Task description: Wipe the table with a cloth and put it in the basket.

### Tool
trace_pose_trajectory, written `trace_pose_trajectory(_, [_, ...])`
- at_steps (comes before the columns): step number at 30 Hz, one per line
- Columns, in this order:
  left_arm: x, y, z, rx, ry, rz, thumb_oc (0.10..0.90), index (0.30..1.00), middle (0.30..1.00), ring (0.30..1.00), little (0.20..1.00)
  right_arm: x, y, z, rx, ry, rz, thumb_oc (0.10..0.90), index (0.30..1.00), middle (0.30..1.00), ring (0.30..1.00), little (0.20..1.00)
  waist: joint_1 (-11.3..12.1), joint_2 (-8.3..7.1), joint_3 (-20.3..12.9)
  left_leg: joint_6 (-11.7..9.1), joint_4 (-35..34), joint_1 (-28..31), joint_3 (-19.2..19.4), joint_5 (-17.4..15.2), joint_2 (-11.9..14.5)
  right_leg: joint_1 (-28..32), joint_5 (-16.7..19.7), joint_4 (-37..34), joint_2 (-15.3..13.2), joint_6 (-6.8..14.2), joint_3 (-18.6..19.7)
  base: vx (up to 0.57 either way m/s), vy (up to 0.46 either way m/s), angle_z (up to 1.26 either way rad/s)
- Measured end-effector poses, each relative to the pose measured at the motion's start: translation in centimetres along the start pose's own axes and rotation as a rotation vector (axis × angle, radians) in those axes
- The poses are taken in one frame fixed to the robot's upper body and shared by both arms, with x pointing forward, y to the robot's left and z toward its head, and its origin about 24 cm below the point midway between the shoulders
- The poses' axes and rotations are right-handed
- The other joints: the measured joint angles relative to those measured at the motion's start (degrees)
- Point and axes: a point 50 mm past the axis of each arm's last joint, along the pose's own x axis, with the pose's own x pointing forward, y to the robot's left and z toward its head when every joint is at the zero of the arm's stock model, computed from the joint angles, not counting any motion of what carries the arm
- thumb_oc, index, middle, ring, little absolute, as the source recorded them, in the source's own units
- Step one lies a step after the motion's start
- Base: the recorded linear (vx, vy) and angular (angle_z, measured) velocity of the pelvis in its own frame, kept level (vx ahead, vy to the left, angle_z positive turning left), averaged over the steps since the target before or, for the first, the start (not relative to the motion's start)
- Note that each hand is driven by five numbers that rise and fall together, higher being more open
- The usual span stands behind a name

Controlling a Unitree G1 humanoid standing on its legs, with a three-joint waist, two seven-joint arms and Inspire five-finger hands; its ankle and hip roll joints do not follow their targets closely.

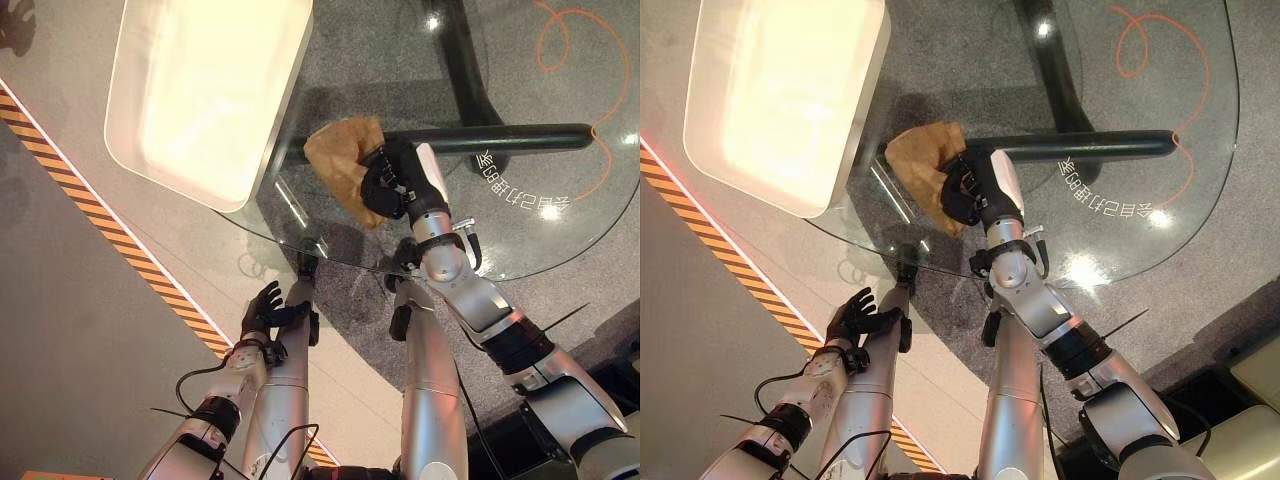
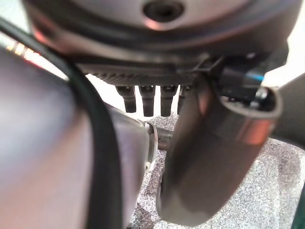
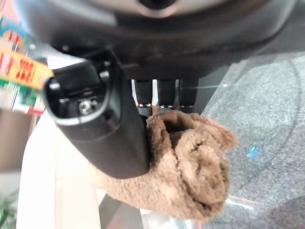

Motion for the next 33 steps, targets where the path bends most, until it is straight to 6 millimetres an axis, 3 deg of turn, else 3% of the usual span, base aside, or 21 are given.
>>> trace_pose_trajectory(19, [0.0, -0.2, -0.2, 0.015, 0.008, -0.005, 0.8, 0.9, 0.9, 0.9, 0.9, -0.2, 0.3, -0.3, -0.001, 0.012, 0.001, 0.1, 0.3, 0.3, 0.3, 0.2, 0.06, 0.01, -0.01, -0.53, -0.01, 1.05, -0.13, 0.82, 0.07, 0.19, -0.18, 1.68, -0.06, -0.53, 0.06, -0.01, -0.006, 0.0])
trace_pose_trajectory(33, [-0.9, -0.2, -1.5, -0.032, 0.024, -0.024, 0.8, 0.9, 0.9, 0.9, 0.9, -2.1, -0.3, -3.7, 0.101, 0.142, -0.044, 0.1, 0.3, 0.3, 0.3, 0.2, -0.25, -0.01, -0.01, -0.39, -2.36, 7.95, -0.2, 0.96, 0.32, 6.81, -0.66, 0.42, 0.19, -0.12, -0.22, -0.04, -0.051, 0.0])
